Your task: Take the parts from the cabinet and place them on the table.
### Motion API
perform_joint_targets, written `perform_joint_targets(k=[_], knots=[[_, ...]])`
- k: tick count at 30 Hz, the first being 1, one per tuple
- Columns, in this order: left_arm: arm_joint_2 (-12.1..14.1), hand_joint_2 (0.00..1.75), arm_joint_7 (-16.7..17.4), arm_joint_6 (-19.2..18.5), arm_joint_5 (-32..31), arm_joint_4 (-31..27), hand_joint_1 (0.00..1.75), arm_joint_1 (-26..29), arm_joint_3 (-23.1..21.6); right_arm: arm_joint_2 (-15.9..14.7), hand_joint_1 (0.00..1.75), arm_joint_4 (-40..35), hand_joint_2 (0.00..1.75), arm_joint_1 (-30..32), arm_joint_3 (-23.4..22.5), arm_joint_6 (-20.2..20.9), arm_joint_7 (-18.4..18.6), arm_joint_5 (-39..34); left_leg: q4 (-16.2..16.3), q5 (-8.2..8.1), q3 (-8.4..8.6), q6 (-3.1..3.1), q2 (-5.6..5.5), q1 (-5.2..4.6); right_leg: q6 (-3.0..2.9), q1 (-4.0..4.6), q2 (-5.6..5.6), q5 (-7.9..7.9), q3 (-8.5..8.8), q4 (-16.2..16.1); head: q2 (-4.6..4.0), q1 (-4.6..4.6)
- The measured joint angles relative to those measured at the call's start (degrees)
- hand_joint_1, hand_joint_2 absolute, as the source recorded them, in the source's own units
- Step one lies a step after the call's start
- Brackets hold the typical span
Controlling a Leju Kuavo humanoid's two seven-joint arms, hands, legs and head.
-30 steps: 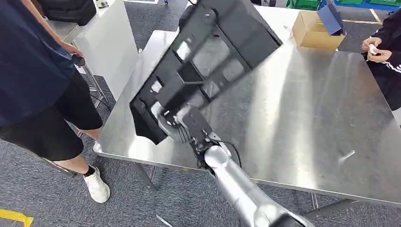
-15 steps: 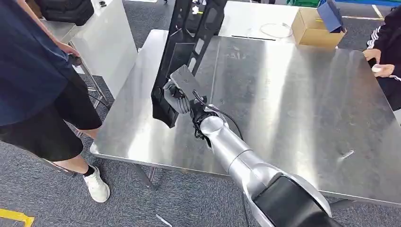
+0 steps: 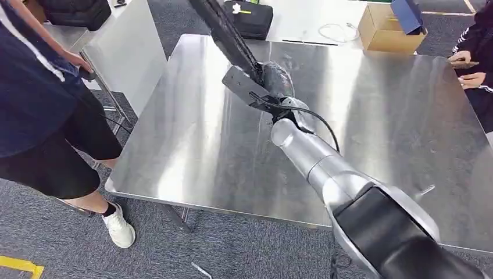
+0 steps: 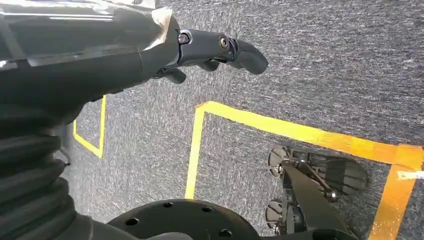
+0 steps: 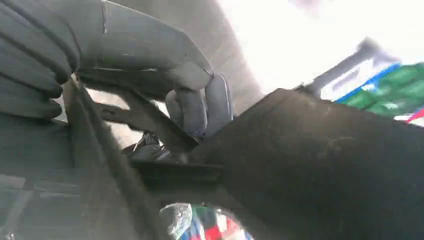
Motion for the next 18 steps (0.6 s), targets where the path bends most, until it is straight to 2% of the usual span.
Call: perform_joint_targets(k=[4, 11, 13, 18], knots=[[0.17, 1.75, -0.31, -0.22, -0.48, 0.0, 0.0, 0.01, -0.2, -2.86, 1.75, 1.16, 1.75, -0.41, 4.46, -1.49, 4.57, 7.06, -0.01, 0.02, 0.06, -0.02, -0.01, 0.02, -0.01, 0.02, -0.01, 0.0, 0.06, 0.0, 0.0, -0.02], [0.68, 1.75, -1.07, -0.81, -1.18, 0.0, 0.0, 0.0, -0.55, -8.92, 1.75, 2.49, 1.75, -1.19, 9.22, -2.86, 8.98, 16.15, -0.01, 0.03, 0.24, -0.04, -0.03, -0.01, -0.01, 0.02, -0.06, 0.01, 0.32, 0.0, 0.0, 0.0], [0.76, 1.75, -1.38, -0.9, -1.22, 0.0, 0.0, 0.08, -0.55, -10.6, 1.75, 2.73, 1.75, -1.33, 10.48, -3.08, 9.26, 17.85, 0.01, 0.03, 0.3, -0.04, -0.11, -0.01, -0.01, 0.02, -0.12, 0.01, 0.42, 0.0, 0.0, 0.0], [0.94, 1.75, -1.48, -0.94, -1.25, 0.0, 0.0, 0.06, -0.55, -12.19, 1.75, 3.08, 1.75, -1.33, 11.51, -3.17, 9.48, 18.35, 0.03, 0.02, 0.49, -0.04, -0.07, -0.04, 0.0, -0.01, -0.1, 0.02, 0.61, -0.01, 0.0, 0.02]])
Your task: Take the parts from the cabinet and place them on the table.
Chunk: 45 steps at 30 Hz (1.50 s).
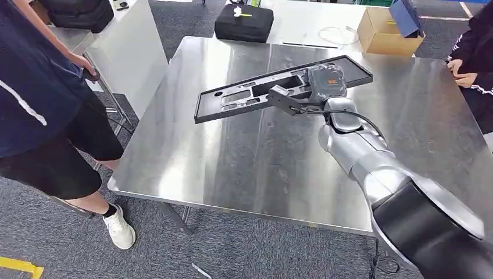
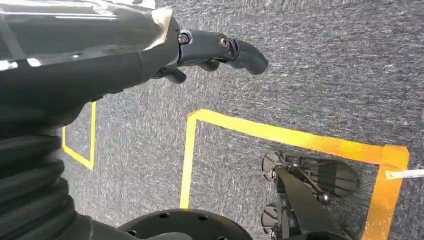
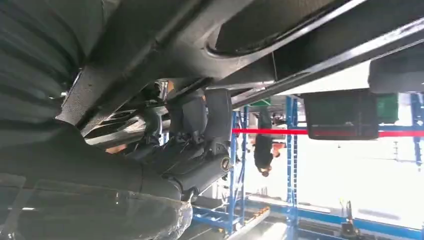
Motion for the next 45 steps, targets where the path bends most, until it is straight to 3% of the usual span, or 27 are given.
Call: perform_joint_targets(k=[16, 17, 23, 24, 45], knots=[[0.07, 1.75, -1.16, -0.59, -0.7, 0.0, 0.0, -0.02, -0.11, -2.43, 1.75, 0.44, 1.75, 0.22, 2.93, 0.39, 2.19, 5.11, 0.0, 0.0, 0.39, 0.0, -0.02, 0.0, 0.0, 0.01, -0.01, 0.0, 0.42, -0.01, 0.0, 0.0], [0.07, 1.75, -1.22, -0.46, -0.7, 0.0, 0.0, -0.02, -0.11, -2.49, 0.0, 0.46, 0.0, 0.32, 2.97, 0.46, 2.19, 5.14, 0.0, 0.0, 0.39, 0.0, -0.01, 0.0, 0.0, 0.0, -0.01, 0.0, 0.43, -0.01, 0.0, -0.02], [0.13, 1.75, -1.6, 0.35, -0.46, 0.0, 0.0, -0.01, -0.07, -2.06, 0.0, 0.52, 0.0, 1.25, 3.17, 1.82, 0.9, 4.0, 0.0, 0.0, 0.43, 0.0, 0.03, 0.0, 0.0, 0.01, -0.01, 0.0, 0.46, -0.01, 0.0, 0.0], [0.15, 0.0, -1.64, 0.42, -0.42, 0.0, 0.0, 0.01, -0.07, -1.77, 0.0, 0.52, 0.0, 1.54, 2.98, 2.14, 0.4, 3.04, 0.0, 0.0, 0.43, 0.0, 0.01, 0.0, 0.0, 0.01, -0.01, 0.0, 0.46, -0.01, 0.0, -0.02], [0.24, 0.0, -0.37, 3.28, 0.2, 0.0, 0.0, 0.0, -0.02, 0.7, 0.0, 0.52, 0.0, 5.01, -0.63, 2.34, -2.34, 1.46, -0.01, 0.0, 0.52, 0.0, 0.01, 0.0, 0.0, 0.01, -0.01, 0.0, 0.56, -0.01, 0.0, 0.0]])
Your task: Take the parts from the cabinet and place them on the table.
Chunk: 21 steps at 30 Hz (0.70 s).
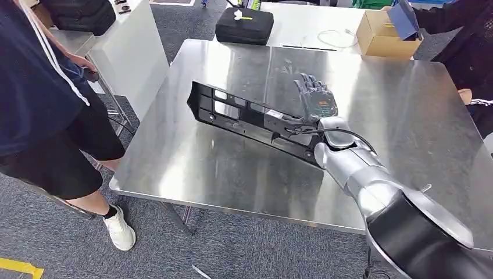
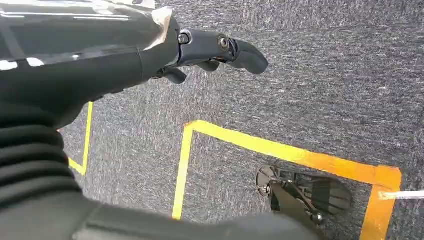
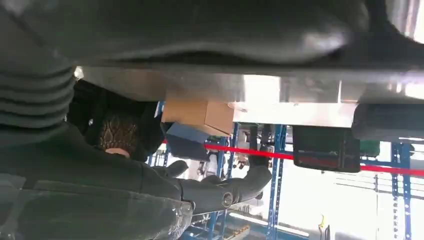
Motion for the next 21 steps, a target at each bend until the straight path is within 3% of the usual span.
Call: perform_joint_targets(k=[17, 21], knots=[[-0.02, 0.0, 0.22, 0.2, -0.11, 0.0, 0.0, -0.01, 0.0, 0.2, 0.0, 0.0, 0.0, 0.0, -0.42, -0.24, -0.07, 0.98, 0.0, 0.0, 0.07, 0.0, 0.0, 0.0, 0.0, 0.0, 0.0, 0.0, 0.06, 0.0, 0.0, -0.02], [-0.09, 0.0, 0.26, 0.17, -0.22, 0.0, 0.0, -0.01, 0.02, 0.44, 0.0, -0.02, 0.0, 0.0, -2.12, -1.6, -1.84, 1.42, 0.0, 0.0, 0.07, 0.0, 0.0, 0.0, 0.0, 0.0, 0.0, 0.0, 0.07, 0.0, 0.0, 0.0]])
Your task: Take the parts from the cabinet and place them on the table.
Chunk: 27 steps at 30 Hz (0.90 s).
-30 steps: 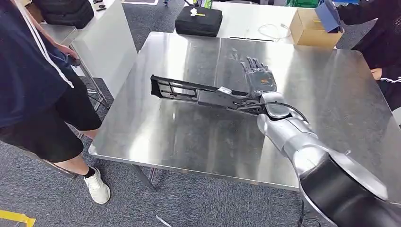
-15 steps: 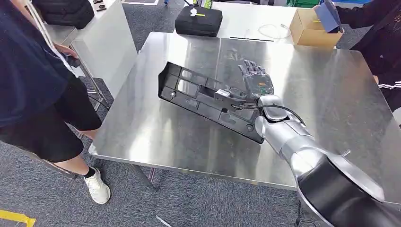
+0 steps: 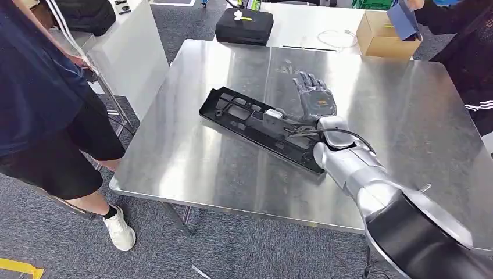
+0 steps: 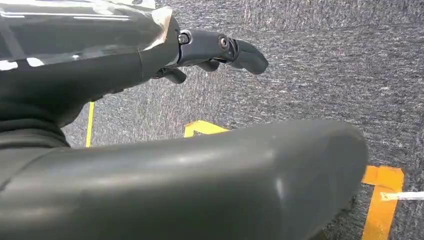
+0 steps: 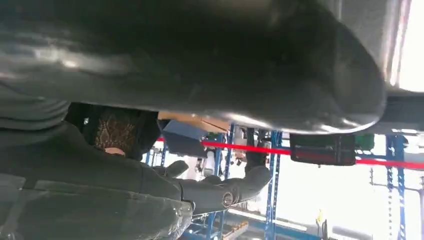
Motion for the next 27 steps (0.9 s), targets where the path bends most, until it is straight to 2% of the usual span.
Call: perform_joint_targets(k=[8, 10, 12, 13, 16, 17, 18, 20, 21, 23, 25, 27], knots=[[-0.17, 0.0, -0.02, 0.02, -0.42, 0.0, 0.0, -0.02, 0.0, 1.33, 0.0, -0.07, 0.0, 0.0, -3.39, -1.09, -3.32, 0.24, 0.0, 0.0, 0.03, 0.0, 0.0, 0.01, 0.0, 0.01, 0.0, 0.0, 0.01, 0.0, 0.0, -0.02], [-0.2, 0.0, 0.0, 0.2, -0.41, 0.0, 0.0, -0.01, 0.0, 1.66, 0.0, -0.48, 0.0, 0.0, -5.03, -0.37, -6.67, -3.51, -0.01, 0.0, 0.03, 0.0, 0.0, 0.01, 0.0, 0.01, 0.0, 0.0, 0.02, 0.0, 0.0, 0.0], [-0.22, 0.0, 0.02, 0.5, -0.26, 0.0, 0.0, -0.02, 0.07, 2.38, 0.0, -1.16, 0.0, 0.07, -9.16, 3.79, -13.45, -11.48, -0.01, 0.0, 0.03, 0.0, 0.05, 0.01, 0.0, 0.01, 0.03, 0.0, 0.03, 0.01, 0.0, 0.0], [-0.22, 0.0, 0.04, 0.55, -0.2, 0.0, 0.0, -0.03, 0.11, 3.04, 0.0, -1.53, 0.0, 0.14, -11.55, 4.87, -15.36, -13.78, -0.01, 0.0, 0.06, 0.0, 0.06, 0.0, 0.0, 0.01, 0.04, 0.0, 0.02, 0.01, 0.0, -0.04], [-0.22, 0.0, 0.07, 0.63, -0.04, 0.0, 0.0, -0.04, 0.15, 4.15, 0.0, -2.34, 0.0, 0.13, -16.31, 7.4, -17.64, -16.57, -0.01, 0.0, 0.07, 0.0, -0.02, 0.01, 0.0, 0.01, -0.02, -0.01, 0.06, 0.0, 0.0, 0.0], [-0.24, 0.0, 0.15, 0.64, 0.04, 0.0, 0.0, -0.01, 0.2, 4.61, 0.0, -2.71, 0.0, 0.19, -17.69, 10.61, -19.63, -19.36, -0.01, 0.0, 0.06, 0.0, -0.04, 0.01, -0.01, 0.02, -0.04, -0.01, 0.06, 0.0, 0.0, 0.0], [-0.24, 0.0, 0.24, 0.63, 0.13, 0.0, 0.0, 0.01, 0.24, 4.96, 0.0, -3.13, 0.0, 0.32, -19.52, 15.47, -22.3, -22.99, -0.03, 0.0, 0.04, 0.0, -0.07, 0.01, -0.01, 0.02, -0.04, -0.01, 0.07, 0.01, 0.0, 0.0], [-0.24, 0.0, 0.35, 0.63, 0.39, 0.0, 0.0, -0.01, 0.37, 6.58, 0.0, -4.46, 0.0, 0.89, -25.01, 28.23, -27.26, -31.47, -0.03, 0.0, 0.07, 0.0, 0.09, 0.01, -0.01, 0.02, 0.06, -0.01, 0.06, 0.01, 0.0, -0.02], [-0.24, 0.0, 0.35, 0.63, 0.8, 0.0, 0.0, -0.05, 0.57, 7.53, 0.0, -5.41, 0.0, 1.32, -27.3, 36.19, -28.78, -36.47, -0.03, 0.0, 0.09, 0.0, 0.1, 0.02, -0.01, 0.02, 0.07, -0.01, 0.06, 0.01, 0.0, 0.0], [-0.26, 0.0, 0.39, 0.83, 1.51, 0.0, 0.0, -0.1, 1.2, 9.33, 0.0, -7.9, 0.0, 2.9, -31.66, 50.0, -29.59, -45.72, -0.03, 0.0, 0.12, -0.01, 0.09, 0.04, -0.02, 0.04, 0.06, -0.02, 0.05, 0.0, 0.0, -0.02], [-0.28, 0.0, 0.42, 1.05, 2.23, 0.0, 0.0, -0.08, 1.75, 10.43, 0.0, -11.5, 0.0, 5.51, -33.61, 58.99, -29.0, -54.16, -0.03, 0.0, 0.12, -0.01, -0.05, 0.05, -0.03, 0.05, -0.04, -0.04, 0.07, 0.0, 0.0, 0.0], [-0.33, 0.0, 0.52, 1.18, 2.82, 0.0, 0.0, -0.05, 2.29, 10.69, 0.0, -16.1, 0.0, 9.28, -32.98, 62.32, -28.91, -59.83, -0.04, -0.01, 0.12, -0.02, -0.13, 0.05, -0.03, 0.05, -0.11, -0.06, 0.11, 0.0, 0.0, -0.02]])
